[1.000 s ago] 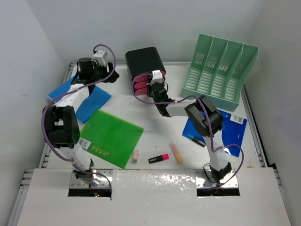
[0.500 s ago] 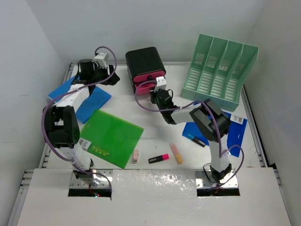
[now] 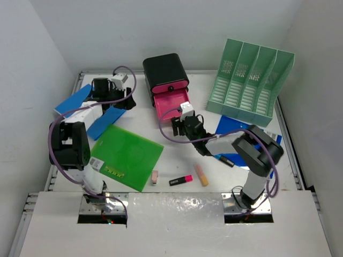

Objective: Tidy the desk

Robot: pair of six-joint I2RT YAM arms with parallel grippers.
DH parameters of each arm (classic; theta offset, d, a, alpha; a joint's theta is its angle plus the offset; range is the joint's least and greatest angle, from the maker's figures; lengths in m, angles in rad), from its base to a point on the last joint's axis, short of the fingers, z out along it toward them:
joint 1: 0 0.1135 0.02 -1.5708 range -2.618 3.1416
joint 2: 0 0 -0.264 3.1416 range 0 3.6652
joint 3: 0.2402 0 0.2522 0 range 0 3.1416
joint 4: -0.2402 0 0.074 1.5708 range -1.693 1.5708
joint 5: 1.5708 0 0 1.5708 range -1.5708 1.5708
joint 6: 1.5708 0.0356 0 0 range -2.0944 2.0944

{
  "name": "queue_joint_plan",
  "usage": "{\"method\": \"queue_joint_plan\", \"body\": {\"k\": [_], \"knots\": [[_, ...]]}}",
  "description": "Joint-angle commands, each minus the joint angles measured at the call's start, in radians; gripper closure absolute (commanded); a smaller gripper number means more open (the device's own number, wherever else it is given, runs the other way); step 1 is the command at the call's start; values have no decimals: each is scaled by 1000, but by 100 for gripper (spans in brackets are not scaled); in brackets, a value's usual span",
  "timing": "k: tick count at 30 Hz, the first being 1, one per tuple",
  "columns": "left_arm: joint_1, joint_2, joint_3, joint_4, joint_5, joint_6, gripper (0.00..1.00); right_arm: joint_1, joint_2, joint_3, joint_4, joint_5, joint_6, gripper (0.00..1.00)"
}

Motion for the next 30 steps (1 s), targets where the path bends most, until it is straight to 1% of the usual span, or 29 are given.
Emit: {"method": "queue_joint_plan", "body": {"k": [1, 2, 3, 4, 5, 7, 8, 10, 11, 12, 13, 14, 15, 16, 17, 19, 20, 21, 22, 23, 26, 30], "knots": [[2, -74, -10, -1, 20, 56, 41, 8, -174, -5, -145, -81, -61, 32], [0, -77, -14, -3, 18, 59, 41, 8, -208, -2, -249, -121, -81, 28], [2, -80, -17, -3, 21, 62, 41, 8, -273, -2, -306, -144, -119, 27], [2, -86, -22, -4, 23, 64, 41, 8, -301, 0, -357, -167, -134, 26], [2, -89, -31, -3, 30, 73, 41, 8, -327, -2, -456, -213, -147, 26], [2, -97, -45, -3, 36, 85, 41, 10, -383, -14, -540, -263, -154, 26], [2, -98, -48, -10, 35, 91, 41, 20, -397, -14, -611, -299, -142, 27], [2, -104, -62, -19, 23, 106, 41, 51, -420, 1, -682, -296, -55, 28], [2, -107, -66, -27, 0, 111, 41, 80, -424, 9, -730, -270, -21, 28], [2, -109, -71, -30, -12, 114, 41, 144, -424, 18, -742, -188, 70, 28], [2, -113, -80, -32, -31, 117, 41, 180, -421, 29, -745, -148, 130, 28], [2, -117, -85, -36, -60, 122, 41, 217, -405, 33, -738, -111, 186, 28], [2, -124, -88, -39, -69, 125, 41, 290, -392, 41, -735, -56, 279, 28], [2, -129, -99, -42, -71, 132, 41, 327, -375, 72, -733, -23, 319, 27], [5, -133, -103, -42, -71, 136, 41, 400, -330, 90, -732, 6, 364, 26], [11, -153, -116, -44, -74, 136, 41, 465, -274, 166, -745, 44, 378, 25], [14, -164, -119, -44, -77, 136, 41, 505, -208, 194, -756, 49, 384, 25], [16, -167, -122, -42, -77, 134, 41, 516, -175, 257, -793, 32, 384, 25], [17, -175, -122, -42, -77, 131, 41, 525, -146, 288, -864, 28, 401, 25], [17, -184, -122, -42, -79, 131, 41, 527, -103, 308, -883, 20, 407, 25], [19, -202, -125, -36, -76, 125, 41, 539, -59, 328, -861, -12, 402, 27], [19, -224, -140, -27, -86, 128, 41, 567, 29, 432, -1011, 60, 389, 28]]}}
